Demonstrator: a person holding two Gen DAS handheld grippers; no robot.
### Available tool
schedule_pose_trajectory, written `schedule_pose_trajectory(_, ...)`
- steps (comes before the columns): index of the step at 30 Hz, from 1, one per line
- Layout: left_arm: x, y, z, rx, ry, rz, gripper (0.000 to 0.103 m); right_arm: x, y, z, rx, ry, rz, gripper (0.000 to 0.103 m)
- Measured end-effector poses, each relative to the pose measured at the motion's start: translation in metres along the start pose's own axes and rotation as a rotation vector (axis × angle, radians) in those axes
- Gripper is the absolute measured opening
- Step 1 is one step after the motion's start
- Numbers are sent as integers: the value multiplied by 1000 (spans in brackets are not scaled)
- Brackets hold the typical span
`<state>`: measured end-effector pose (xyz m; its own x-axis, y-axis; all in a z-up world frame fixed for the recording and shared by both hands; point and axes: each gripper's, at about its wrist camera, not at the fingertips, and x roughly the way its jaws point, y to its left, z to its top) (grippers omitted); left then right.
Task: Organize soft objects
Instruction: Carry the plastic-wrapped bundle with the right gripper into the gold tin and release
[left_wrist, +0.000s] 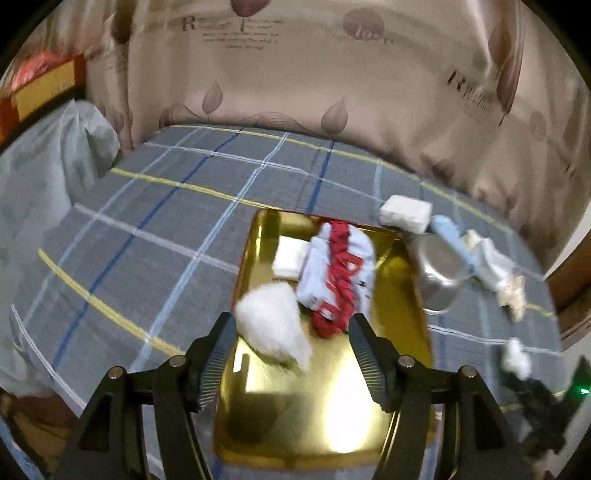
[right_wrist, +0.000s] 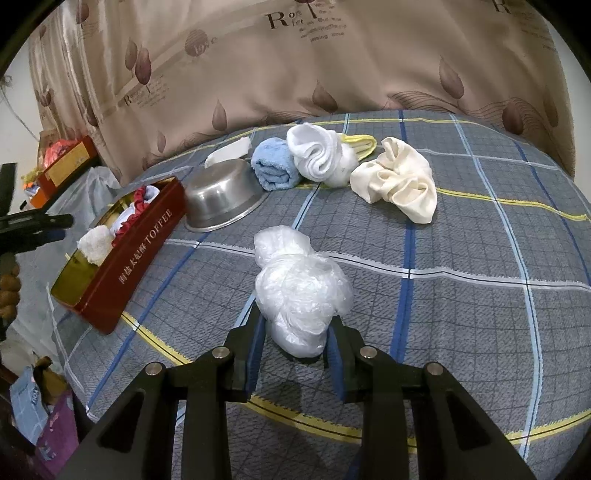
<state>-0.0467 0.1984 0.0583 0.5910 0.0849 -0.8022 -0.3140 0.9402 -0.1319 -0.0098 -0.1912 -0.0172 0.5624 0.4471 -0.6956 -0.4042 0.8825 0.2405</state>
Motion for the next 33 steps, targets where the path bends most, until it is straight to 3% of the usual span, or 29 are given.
schedule_pose_trajectory(4, -25, 3, -21, -41, -41, -59, 65, -3, 15, 16, -22, -2, 30, 28)
schedule_pose_trajectory(6, -37, 6, -36, -54, -59, -64, 65, -8, 35, 32, -58, -26, 64, 28)
schedule_pose_trajectory(10, -52, 27, -65, -175, -111, -162, 65, -4, 94, 68, -161, -22, 165, 29)
schedule_pose_trajectory(12, -50, 37, -78, -244, -85, -215, 65, 10, 125, 82, -201, 6, 219, 29)
schedule_pose_trajectory(14, -47, 41, -87, -245, -39, -242, 65, 29, 157, 94, -236, 43, 260, 29)
schedule_pose_trajectory(16, -50, 38, -94, -172, -32, -171, 65, 51, 182, 102, -254, 83, 276, 29)
schedule_pose_trajectory(17, -53, 33, -96, -108, -41, -87, 65, 65, 196, 107, -258, 110, 286, 29)
schedule_pose_trajectory(20, -66, 28, -102, -2, -121, 36, 65, 103, 226, 119, -249, 183, 287, 29)
schedule_pose_trajectory(29, -64, 53, -98, -80, -102, -22, 65, 175, 280, 127, -252, 292, 206, 30)
schedule_pose_trajectory(33, -69, 54, -97, -75, -111, -34, 65, 181, 288, 120, -249, 273, 180, 37)
